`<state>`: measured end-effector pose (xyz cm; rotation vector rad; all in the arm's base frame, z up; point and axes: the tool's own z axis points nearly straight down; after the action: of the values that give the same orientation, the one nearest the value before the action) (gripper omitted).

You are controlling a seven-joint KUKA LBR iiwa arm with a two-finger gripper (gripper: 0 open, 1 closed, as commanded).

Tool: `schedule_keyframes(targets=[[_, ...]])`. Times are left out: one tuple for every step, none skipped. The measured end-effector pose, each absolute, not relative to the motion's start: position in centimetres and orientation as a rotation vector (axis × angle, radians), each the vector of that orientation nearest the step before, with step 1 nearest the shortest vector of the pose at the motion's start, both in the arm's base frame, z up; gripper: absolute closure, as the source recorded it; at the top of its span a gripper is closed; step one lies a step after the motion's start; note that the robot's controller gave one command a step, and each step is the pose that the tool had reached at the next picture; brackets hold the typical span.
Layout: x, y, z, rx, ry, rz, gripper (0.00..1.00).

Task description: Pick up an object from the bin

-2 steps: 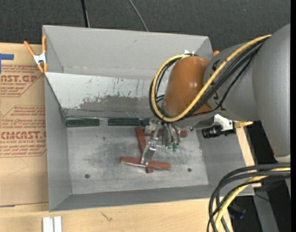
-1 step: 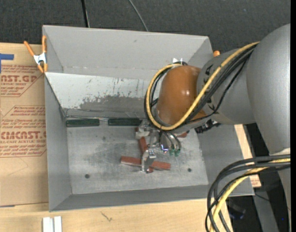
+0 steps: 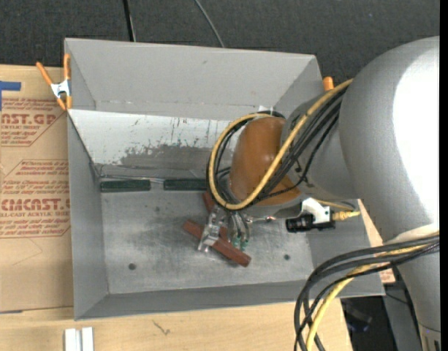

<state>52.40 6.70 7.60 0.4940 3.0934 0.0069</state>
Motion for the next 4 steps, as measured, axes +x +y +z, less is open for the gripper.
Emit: schedule_keyframes(targets=[[52.40, 6.70, 7.60, 0.494, 3.093, 0.007, 1.00], [52.41, 6.70, 7.64, 0.494, 3.095, 0.006, 1.00], [52.41, 6.66, 7.74, 0.493, 3.097, 0.003, 1.00], [52.35, 6.65, 7.89, 0.494, 3.099, 0.002, 1.00]])
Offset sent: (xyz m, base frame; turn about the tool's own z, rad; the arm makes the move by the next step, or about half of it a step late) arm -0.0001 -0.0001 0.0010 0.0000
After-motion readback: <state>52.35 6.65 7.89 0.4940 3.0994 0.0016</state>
